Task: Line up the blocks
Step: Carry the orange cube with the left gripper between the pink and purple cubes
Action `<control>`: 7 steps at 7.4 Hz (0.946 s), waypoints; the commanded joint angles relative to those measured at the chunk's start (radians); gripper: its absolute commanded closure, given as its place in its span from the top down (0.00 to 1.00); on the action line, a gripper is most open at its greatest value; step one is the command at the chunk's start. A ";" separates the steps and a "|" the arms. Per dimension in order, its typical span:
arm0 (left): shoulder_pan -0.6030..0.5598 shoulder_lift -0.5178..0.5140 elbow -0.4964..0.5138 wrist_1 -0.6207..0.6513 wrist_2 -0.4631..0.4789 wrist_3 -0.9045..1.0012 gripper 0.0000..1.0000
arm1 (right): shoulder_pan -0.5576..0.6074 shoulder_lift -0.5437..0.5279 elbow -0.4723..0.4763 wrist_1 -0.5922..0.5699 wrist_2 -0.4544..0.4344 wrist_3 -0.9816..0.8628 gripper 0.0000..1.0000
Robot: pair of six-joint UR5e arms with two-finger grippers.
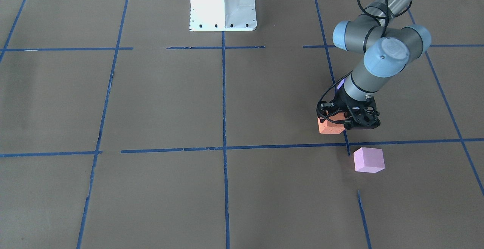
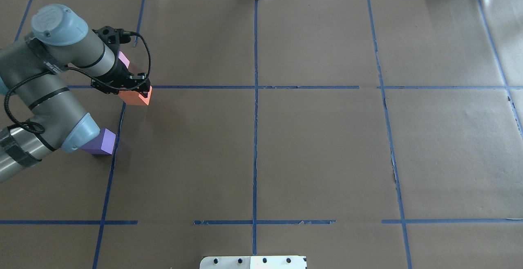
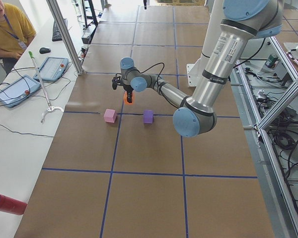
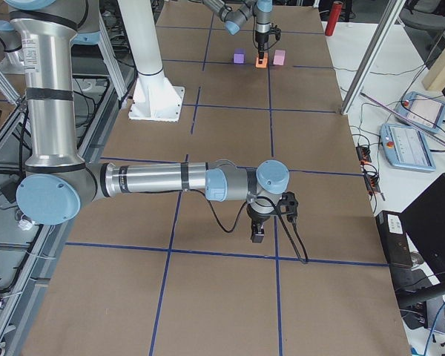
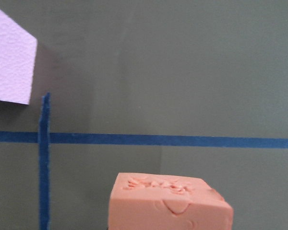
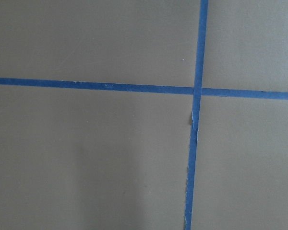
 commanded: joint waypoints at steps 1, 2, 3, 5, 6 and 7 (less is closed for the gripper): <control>-0.033 0.057 0.007 0.001 -0.006 0.052 0.25 | 0.000 0.000 -0.001 0.000 0.000 0.000 1.00; -0.044 0.062 0.022 0.001 -0.006 0.066 0.25 | 0.000 0.000 0.001 0.000 0.000 0.000 1.00; -0.045 0.069 0.037 -0.001 -0.009 0.090 0.32 | 0.000 0.000 0.000 0.000 0.000 0.000 1.00; -0.039 0.071 0.051 -0.013 -0.011 0.093 0.45 | 0.000 0.000 0.000 0.000 0.000 0.000 1.00; -0.038 0.073 0.053 -0.013 -0.011 0.092 0.68 | 0.000 0.000 0.001 0.000 0.000 0.000 1.00; -0.038 0.073 0.051 -0.016 -0.011 0.087 0.99 | 0.000 0.000 0.000 0.000 0.000 0.000 1.00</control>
